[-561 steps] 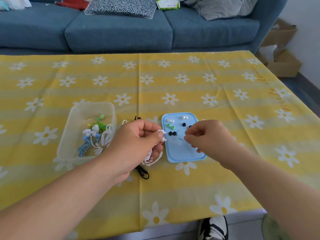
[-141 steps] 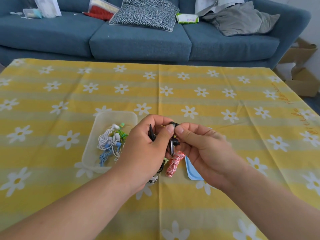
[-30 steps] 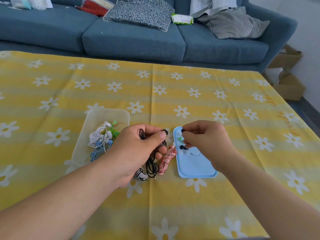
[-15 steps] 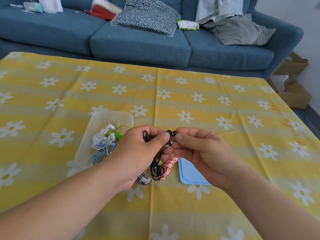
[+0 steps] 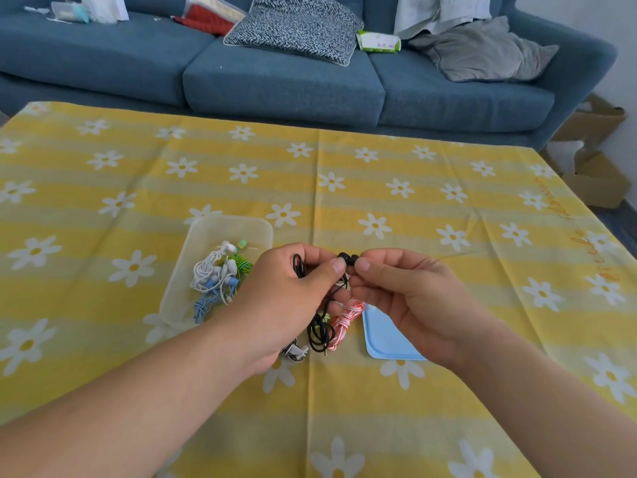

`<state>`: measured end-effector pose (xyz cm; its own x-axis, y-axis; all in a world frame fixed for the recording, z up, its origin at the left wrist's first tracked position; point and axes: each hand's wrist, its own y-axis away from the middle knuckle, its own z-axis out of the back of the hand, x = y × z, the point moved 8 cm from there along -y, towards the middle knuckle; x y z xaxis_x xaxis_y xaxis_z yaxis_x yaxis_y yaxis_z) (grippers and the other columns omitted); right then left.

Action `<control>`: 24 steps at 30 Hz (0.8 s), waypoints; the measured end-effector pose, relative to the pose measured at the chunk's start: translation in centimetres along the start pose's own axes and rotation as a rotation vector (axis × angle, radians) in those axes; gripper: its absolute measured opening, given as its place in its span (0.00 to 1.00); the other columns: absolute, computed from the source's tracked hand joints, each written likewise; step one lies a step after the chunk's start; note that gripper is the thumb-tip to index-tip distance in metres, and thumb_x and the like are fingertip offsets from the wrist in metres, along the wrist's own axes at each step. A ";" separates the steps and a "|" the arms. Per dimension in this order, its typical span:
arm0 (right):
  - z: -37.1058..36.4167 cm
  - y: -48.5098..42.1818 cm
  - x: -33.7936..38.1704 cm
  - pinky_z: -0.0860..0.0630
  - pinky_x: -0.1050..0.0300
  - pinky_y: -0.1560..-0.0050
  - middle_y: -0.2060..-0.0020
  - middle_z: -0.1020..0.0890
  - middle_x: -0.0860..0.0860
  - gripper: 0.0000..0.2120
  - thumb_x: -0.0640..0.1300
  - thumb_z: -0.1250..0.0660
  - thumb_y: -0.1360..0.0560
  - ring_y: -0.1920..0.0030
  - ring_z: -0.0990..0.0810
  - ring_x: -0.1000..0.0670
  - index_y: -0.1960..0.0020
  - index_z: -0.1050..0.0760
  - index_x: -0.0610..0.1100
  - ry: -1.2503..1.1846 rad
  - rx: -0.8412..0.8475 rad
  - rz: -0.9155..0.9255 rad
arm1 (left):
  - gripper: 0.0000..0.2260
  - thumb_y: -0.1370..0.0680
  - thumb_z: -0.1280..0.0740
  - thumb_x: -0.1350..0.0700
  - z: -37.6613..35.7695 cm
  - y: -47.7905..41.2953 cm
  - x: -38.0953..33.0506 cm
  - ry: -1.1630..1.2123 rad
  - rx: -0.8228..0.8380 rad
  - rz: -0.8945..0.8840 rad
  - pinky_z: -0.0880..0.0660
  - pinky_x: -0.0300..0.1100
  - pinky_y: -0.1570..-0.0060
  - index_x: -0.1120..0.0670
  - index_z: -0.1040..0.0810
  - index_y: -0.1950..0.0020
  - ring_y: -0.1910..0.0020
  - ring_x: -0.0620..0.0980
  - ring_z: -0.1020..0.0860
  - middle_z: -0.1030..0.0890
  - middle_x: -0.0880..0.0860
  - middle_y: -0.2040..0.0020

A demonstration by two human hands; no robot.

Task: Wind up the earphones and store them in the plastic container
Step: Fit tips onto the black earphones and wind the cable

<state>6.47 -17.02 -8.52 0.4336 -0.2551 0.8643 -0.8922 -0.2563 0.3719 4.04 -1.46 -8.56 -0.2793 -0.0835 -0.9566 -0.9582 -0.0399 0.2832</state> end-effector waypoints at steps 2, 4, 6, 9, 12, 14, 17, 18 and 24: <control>-0.1 0.0 -0.1 0.17 0.57 0.55 0.60 0.16 0.39 0.09 0.36 0.25 0.35 0.62 0.16 0.46 0.55 0.17 0.34 0.006 0.010 -0.002 | 0.04 0.19 0.30 0.57 0.1 0.0 0.0 -0.006 -0.005 0.001 0.20 0.41 0.63 0.56 0.18 0.48 0.68 0.50 0.18 0.13 0.57 0.63; -0.2 0.0 -0.1 0.17 0.56 0.54 0.61 0.16 0.39 0.10 0.37 0.24 0.35 0.62 0.16 0.45 0.55 0.16 0.35 0.024 0.012 0.007 | 0.04 0.19 0.30 0.56 0.1 -0.1 0.0 -0.013 -0.007 0.001 0.20 0.41 0.62 0.56 0.17 0.48 0.67 0.50 0.17 0.13 0.57 0.62; -0.2 0.0 0.0 0.18 0.55 0.52 0.60 0.16 0.39 0.11 0.38 0.23 0.35 0.60 0.17 0.44 0.54 0.16 0.35 0.050 0.008 0.028 | 0.04 0.19 0.30 0.56 0.2 -0.1 0.1 -0.013 -0.008 0.001 0.19 0.42 0.61 0.56 0.17 0.47 0.67 0.50 0.17 0.13 0.57 0.62; -0.1 0.1 0.2 0.17 0.54 0.51 0.59 0.15 0.38 0.13 0.38 0.22 0.36 0.59 0.17 0.42 0.53 0.15 0.35 0.075 -0.039 0.062 | 0.04 0.19 0.30 0.56 0.2 -0.1 0.2 -0.020 -0.013 0.002 0.17 0.45 0.59 0.55 0.17 0.47 0.66 0.50 0.17 0.13 0.56 0.62; 0.1 0.2 0.4 0.16 0.52 0.49 0.60 0.14 0.38 0.07 0.36 0.22 0.32 0.59 0.16 0.43 0.55 0.14 0.37 0.142 -0.115 0.111 | 0.04 0.19 0.30 0.56 0.1 0.0 0.3 -0.014 -0.016 0.014 0.19 0.44 0.61 0.56 0.18 0.48 0.68 0.49 0.17 0.13 0.55 0.63; 0.3 0.3 0.3 0.16 0.51 0.49 0.60 0.14 0.38 0.04 0.34 0.23 0.30 0.60 0.15 0.43 0.55 0.15 0.36 0.167 -0.153 0.128 | 0.05 0.19 0.30 0.55 0.1 0.0 0.3 -0.016 -0.017 0.019 0.20 0.43 0.62 0.56 0.18 0.48 0.68 0.49 0.17 0.13 0.55 0.64; 0.3 0.4 0.3 0.16 0.53 0.51 0.60 0.14 0.38 0.05 0.33 0.23 0.31 0.60 0.14 0.43 0.55 0.15 0.35 0.132 -0.159 0.118 | 0.05 0.19 0.30 0.56 0.1 0.0 0.3 0.001 -0.019 0.026 0.20 0.41 0.64 0.56 0.18 0.48 0.69 0.49 0.18 0.13 0.55 0.64; 0.2 0.4 0.3 0.17 0.54 0.52 0.60 0.14 0.38 0.05 0.34 0.23 0.31 0.60 0.14 0.43 0.55 0.16 0.35 0.125 -0.152 0.115 | 0.05 0.19 0.30 0.56 0.1 0.0 0.3 0.007 -0.020 0.028 0.20 0.41 0.64 0.57 0.18 0.48 0.69 0.49 0.18 0.13 0.55 0.64; -0.1 0.4 0.2 0.17 0.56 0.55 0.59 0.14 0.36 0.05 0.33 0.24 0.29 0.62 0.14 0.43 0.54 0.16 0.34 0.133 -0.119 0.121 | 0.05 0.19 0.31 0.57 0.2 0.0 0.3 0.008 -0.024 0.031 0.20 0.40 0.65 0.58 0.18 0.48 0.69 0.49 0.17 0.13 0.56 0.64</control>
<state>6.18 -17.04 -8.13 0.3092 -0.1498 0.9391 -0.9487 -0.1178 0.2935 3.96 -1.30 -8.90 -0.3079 -0.0928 -0.9469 -0.9474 -0.0614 0.3141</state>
